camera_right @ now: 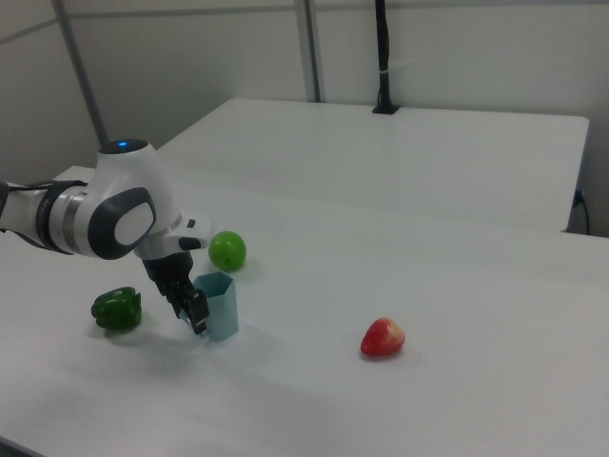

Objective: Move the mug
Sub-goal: 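Lower the gripper onto the mug rim and close on it, then drag the gripped mug across the table toward the green pepper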

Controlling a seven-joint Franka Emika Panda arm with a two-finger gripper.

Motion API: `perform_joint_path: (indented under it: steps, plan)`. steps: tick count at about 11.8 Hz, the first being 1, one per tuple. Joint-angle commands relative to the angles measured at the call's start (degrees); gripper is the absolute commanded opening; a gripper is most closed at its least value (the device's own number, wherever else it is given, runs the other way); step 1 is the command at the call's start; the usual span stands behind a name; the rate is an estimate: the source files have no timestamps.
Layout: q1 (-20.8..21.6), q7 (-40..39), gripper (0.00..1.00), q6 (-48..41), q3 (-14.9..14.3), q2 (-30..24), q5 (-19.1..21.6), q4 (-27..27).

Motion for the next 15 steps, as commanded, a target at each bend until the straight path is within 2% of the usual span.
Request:
perform_joint_path:
  steps: [1,3,6,9,11,14,15]
  plan:
    - [0.7,1.7,0.45,2.1,0.0,-0.1,-0.8,-0.6]
    - [0.7,1.8,0.25,2.1,0.1,0.0,-0.8,-0.6]
    - [0.7,1.6,0.06,2.0,0.1,-0.5,-0.8,-0.6]
    - [0.6,1.0,0.05,1.5,0.1,-1.5,-0.9,-0.3]
    - [0.5,-0.7,0.05,1.4,0.1,-4.1,-0.9,0.0]
    - [0.9,0.1,0.05,1.2,0.3,-4.0,-0.6,4.8]
    - [2.2,0.2,0.06,1.1,1.0,-3.2,-0.5,7.2]
